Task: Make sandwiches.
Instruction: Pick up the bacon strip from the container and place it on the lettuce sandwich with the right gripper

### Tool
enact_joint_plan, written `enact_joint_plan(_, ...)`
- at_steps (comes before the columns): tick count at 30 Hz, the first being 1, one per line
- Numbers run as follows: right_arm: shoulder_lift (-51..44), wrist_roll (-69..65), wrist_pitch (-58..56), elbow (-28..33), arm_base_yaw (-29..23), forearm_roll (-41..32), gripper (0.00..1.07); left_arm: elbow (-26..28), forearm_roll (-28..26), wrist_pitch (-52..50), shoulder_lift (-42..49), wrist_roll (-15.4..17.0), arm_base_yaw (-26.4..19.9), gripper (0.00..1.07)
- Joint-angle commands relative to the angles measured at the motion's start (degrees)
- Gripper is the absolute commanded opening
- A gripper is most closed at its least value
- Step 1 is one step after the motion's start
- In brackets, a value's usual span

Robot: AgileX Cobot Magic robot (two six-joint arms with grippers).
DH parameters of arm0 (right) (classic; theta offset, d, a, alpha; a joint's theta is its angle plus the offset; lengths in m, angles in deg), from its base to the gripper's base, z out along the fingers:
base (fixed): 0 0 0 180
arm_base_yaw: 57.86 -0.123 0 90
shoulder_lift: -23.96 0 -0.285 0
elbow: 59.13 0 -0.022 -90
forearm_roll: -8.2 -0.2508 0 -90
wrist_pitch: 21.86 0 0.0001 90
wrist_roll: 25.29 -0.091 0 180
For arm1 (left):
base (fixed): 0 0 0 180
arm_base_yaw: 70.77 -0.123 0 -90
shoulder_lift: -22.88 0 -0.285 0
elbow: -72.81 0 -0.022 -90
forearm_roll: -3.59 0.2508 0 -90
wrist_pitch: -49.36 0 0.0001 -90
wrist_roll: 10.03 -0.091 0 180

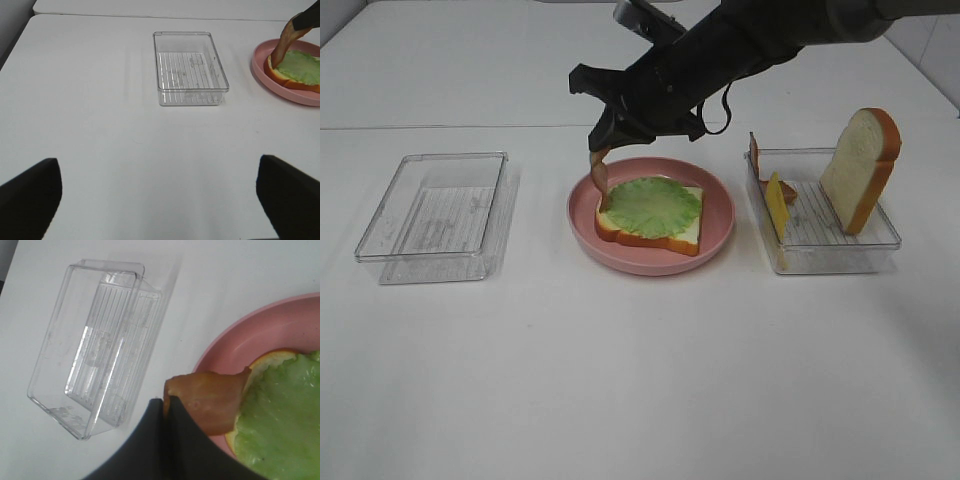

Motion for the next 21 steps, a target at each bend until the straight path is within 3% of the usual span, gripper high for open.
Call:
enact_joint_plan(1, 0.5, 0.5, -0.2, -0.5, 0.2, 2.9, 0.00, -0.2, -0.3, -1.0, 1.1, 0.1, 0.2, 1.00)
enact_joint_plan(13, 0.5, -7.5, -1.1, -0.5, 1.9, 20.4, 0.00, -0.2, -0.3, -1.0, 1.1, 0.1, 0.2, 1.00)
enact_joint_plan(21, 0.5, -8.6, -2.5, -0.5, 2.2, 24.6, 0.00, -0.2, -0.3, -1.0, 1.1, 0.1, 0.2, 1.00)
